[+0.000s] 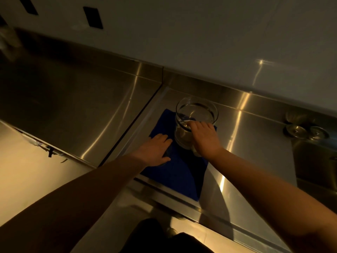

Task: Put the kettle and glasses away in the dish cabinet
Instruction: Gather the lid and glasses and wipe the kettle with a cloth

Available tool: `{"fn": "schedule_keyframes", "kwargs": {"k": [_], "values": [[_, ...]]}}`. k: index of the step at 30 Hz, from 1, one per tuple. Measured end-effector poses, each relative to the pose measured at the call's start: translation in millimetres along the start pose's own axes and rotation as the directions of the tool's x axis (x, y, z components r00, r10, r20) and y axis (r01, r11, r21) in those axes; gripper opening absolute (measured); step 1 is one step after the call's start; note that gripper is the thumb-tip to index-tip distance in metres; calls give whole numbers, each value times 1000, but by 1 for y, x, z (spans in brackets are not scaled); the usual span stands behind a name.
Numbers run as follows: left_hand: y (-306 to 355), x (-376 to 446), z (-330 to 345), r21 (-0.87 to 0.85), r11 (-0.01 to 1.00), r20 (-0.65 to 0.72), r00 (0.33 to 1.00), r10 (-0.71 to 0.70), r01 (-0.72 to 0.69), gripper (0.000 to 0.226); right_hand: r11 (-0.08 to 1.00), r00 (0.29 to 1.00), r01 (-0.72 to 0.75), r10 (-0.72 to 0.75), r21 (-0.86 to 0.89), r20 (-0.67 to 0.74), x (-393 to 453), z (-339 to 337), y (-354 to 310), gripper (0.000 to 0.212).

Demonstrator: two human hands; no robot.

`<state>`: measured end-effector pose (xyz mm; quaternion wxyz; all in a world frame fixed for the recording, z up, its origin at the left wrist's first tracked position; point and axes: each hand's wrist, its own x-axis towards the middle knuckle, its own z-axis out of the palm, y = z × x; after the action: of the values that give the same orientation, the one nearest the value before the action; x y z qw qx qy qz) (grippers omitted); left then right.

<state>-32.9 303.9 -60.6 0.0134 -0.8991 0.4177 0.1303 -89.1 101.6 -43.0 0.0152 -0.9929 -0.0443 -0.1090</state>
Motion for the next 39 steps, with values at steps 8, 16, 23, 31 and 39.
{"fn": "schedule_keyframes", "kwargs": {"k": [8,16,23,31,39], "values": [[-5,1,-6,16,998,73,996,54,-55,90,1000,999,-27,28,-11,44,6,-1,-1,55],[-5,3,-11,31,998,77,996,46,-48,88,999,992,-37,39,-27,123,14,-4,2,58],[-24,-2,-22,7,999,-31,999,33,-33,85,999,999,-32,32,5,25,15,-5,-2,38],[-70,-24,-50,44,999,-93,996,5,-1,84,996,998,59,-56,-67,40,48,-12,-47,55],[-163,-79,-66,47,999,-210,978,-9,19,71,994,993,113,-113,16,18,123,-18,-150,49]]}}
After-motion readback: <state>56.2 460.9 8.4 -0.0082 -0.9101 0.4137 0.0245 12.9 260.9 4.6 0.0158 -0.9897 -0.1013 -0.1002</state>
